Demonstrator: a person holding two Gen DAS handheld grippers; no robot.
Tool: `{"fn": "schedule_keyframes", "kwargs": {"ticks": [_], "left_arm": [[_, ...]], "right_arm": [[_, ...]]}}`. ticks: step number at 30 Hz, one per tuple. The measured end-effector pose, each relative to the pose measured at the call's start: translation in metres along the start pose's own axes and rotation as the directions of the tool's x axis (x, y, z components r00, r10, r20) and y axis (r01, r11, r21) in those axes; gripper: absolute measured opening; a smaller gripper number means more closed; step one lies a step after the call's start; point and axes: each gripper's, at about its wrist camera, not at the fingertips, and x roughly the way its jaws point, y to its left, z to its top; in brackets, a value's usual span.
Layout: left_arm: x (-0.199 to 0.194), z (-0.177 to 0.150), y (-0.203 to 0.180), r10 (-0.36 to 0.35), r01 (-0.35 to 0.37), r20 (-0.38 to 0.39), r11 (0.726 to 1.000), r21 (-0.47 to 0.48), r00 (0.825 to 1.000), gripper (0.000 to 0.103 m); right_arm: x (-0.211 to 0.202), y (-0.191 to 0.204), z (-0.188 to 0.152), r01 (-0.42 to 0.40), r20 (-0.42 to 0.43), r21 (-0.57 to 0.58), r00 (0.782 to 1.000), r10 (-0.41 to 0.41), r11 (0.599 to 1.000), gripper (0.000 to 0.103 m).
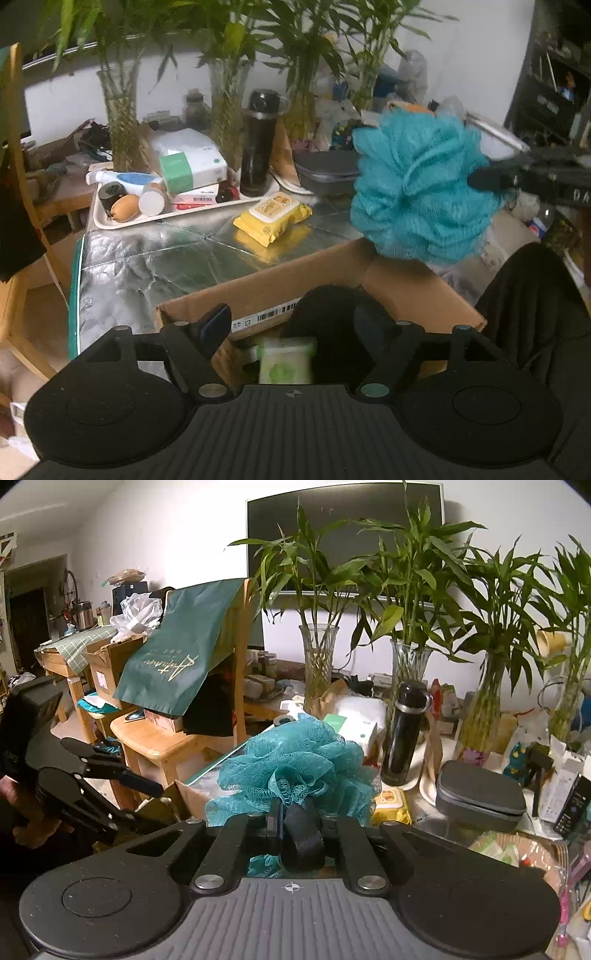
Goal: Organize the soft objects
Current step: 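Carry the wipe pack into the box and open the left tool while the right tool brings the loofah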
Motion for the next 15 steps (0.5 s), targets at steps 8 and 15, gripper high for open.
{"fn": "schedule_keyframes", "kwargs": {"ticks": [8,15], "left_arm": [[-0.029,-0.008,0.016,0.073,-0.069,0.06,0.995,-0.067,0.996,0.073],[-0.042,-0.012,0.028,0.128,-0.12,0.061,0.986,-0.116,0.99,0.073]], "right_arm": [[-0.001,0.01,-0.004,-0.026,-0.007,-0.007,1.0,0.026,1.0,0.011],[0.001,0.033,0.01,-0.099,0.019,-0.032,0.995,0.1,0.995,0.011]]}}
